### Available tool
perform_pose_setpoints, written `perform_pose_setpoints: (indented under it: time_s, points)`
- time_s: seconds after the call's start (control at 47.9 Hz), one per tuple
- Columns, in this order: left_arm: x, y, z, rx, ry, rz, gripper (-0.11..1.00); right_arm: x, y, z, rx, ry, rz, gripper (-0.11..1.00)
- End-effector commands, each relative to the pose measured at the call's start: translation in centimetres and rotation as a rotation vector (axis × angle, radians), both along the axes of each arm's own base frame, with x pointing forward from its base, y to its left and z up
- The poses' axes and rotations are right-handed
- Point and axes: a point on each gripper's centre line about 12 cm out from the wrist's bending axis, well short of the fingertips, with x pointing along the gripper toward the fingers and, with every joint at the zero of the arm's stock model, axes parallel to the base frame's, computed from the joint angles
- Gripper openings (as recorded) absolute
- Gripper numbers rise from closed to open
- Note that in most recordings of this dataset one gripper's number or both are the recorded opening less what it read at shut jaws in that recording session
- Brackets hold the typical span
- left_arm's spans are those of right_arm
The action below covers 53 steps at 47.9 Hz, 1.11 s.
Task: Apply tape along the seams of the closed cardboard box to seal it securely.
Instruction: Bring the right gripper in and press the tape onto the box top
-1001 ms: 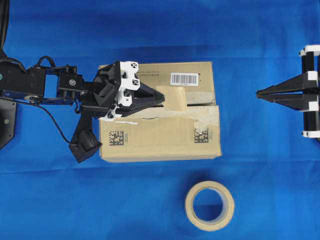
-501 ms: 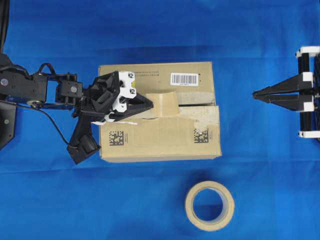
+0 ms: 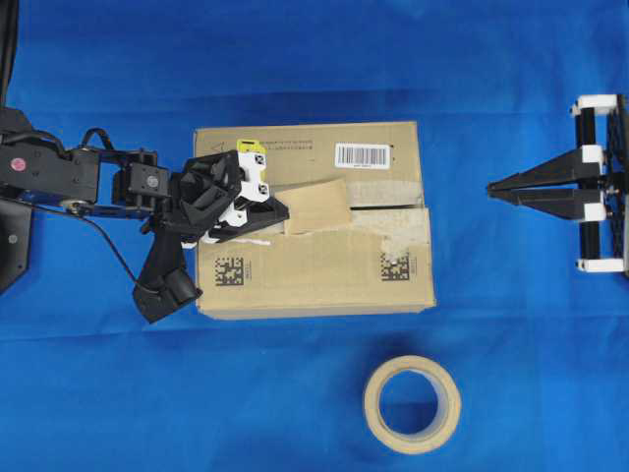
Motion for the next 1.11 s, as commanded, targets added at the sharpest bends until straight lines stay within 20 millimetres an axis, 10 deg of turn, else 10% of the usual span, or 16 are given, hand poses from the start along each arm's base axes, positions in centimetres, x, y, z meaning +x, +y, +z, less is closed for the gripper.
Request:
perform_pose_setpoints:
  time_s: [0.0,0.292,0.542,1.085]
  points:
    - [0.5,0.2,0.7,0.009,-0.021,0.000,0.01,0.5,0.0,1.2,0.001,-0.035,-0.002,0.02]
    - [0.5,0.6,0.7,0.037,-0.021,-0.010,0.01,1.3,-0.1,1.6,0.007,-0.037,-0.004,0.05]
    - [0.4,0.6,0.7,0.037,-0.021,-0.010,0.01,4.4,-0.1,2.3,0.016,-0.066,-0.004,0.62]
    - [0.5,0.6,0.7,0.033,-0.021,-0.007,0.01,15.2,-0.3,0.3,0.029,0.076,-0.013,0.56]
